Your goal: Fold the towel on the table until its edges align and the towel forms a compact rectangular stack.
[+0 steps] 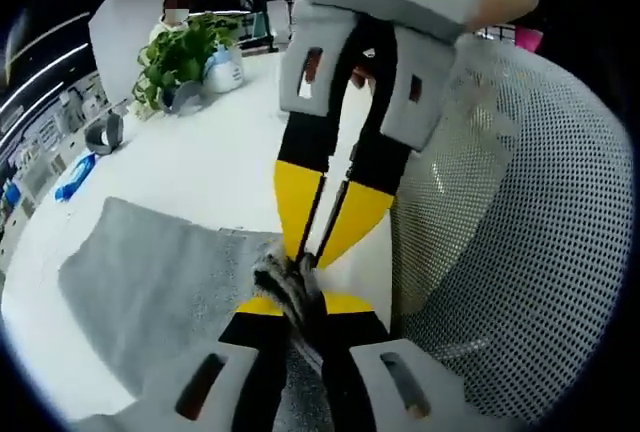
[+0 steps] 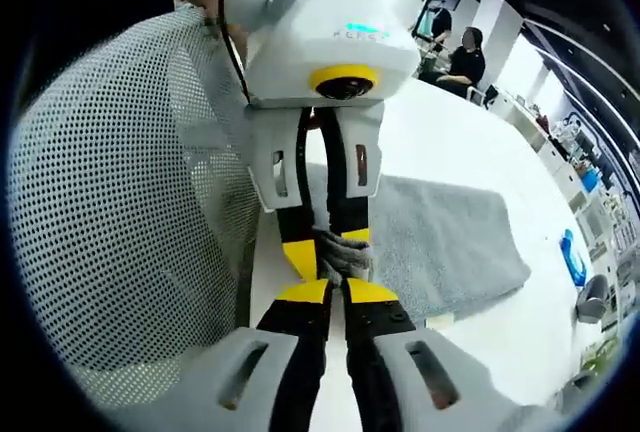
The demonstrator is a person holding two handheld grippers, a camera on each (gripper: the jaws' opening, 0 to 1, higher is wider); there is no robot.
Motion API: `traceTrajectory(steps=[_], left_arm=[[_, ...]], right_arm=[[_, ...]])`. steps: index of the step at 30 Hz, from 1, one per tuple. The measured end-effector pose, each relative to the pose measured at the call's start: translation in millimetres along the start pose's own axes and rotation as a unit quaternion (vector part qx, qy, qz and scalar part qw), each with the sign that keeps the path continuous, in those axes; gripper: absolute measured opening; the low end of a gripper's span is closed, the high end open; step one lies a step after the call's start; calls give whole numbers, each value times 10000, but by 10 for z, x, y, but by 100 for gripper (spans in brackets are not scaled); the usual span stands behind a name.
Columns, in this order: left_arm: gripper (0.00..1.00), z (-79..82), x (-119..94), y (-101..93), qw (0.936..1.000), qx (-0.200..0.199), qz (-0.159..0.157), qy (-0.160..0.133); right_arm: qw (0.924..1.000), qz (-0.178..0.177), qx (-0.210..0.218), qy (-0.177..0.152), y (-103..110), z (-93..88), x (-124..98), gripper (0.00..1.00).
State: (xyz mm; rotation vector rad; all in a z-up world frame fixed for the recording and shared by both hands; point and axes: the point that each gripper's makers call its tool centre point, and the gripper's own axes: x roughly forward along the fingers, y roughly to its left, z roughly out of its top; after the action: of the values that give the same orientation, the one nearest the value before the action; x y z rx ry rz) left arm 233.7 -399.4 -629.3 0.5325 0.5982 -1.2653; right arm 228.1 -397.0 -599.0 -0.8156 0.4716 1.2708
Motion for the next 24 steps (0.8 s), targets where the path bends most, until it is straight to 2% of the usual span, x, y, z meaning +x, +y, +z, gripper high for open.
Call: traceTrajectory(steps=[2,4,7,9,12,13,15,16,18,20,24], left_arm=[[9,1,-7,3,10000,-5,21,-10],[9,14,-2,-18,10000,78,18,-17],[9,18,18,-66,9990,436,-11,84],[9,18,21,-71,9985,541,10,126],[9,18,4,-48,9984,548,45,129],[9,11,-3,-37,9984,536,65,142],[11,-22,-30,0,9976,649,145,199],[14,-45,-60,29,9959,851,196,250],[17,-68,-120,76,9940,995,331,309],[19,-93,-168,84,9933,1048,341,337],[20,-242,-292,125,9903,1234,375,521]], right_arm=[[10000,-54,47,57,-23,-46,-6,20],[9999,-27,21,143,-49,-89,12,23],[9992,153,-237,279,-46,-102,69,21],[9975,412,-429,372,3,-86,113,19],[9931,620,-839,530,44,-83,145,6],[9930,607,-869,531,39,-67,151,6],[9947,585,-714,459,5,-28,132,4],[9970,570,-416,322,-14,13,117,3],[9988,446,-93,168,-100,42,76,3],[9988,418,230,71,-146,44,39,3],[9974,300,651,-91,-243,29,-17,2]])
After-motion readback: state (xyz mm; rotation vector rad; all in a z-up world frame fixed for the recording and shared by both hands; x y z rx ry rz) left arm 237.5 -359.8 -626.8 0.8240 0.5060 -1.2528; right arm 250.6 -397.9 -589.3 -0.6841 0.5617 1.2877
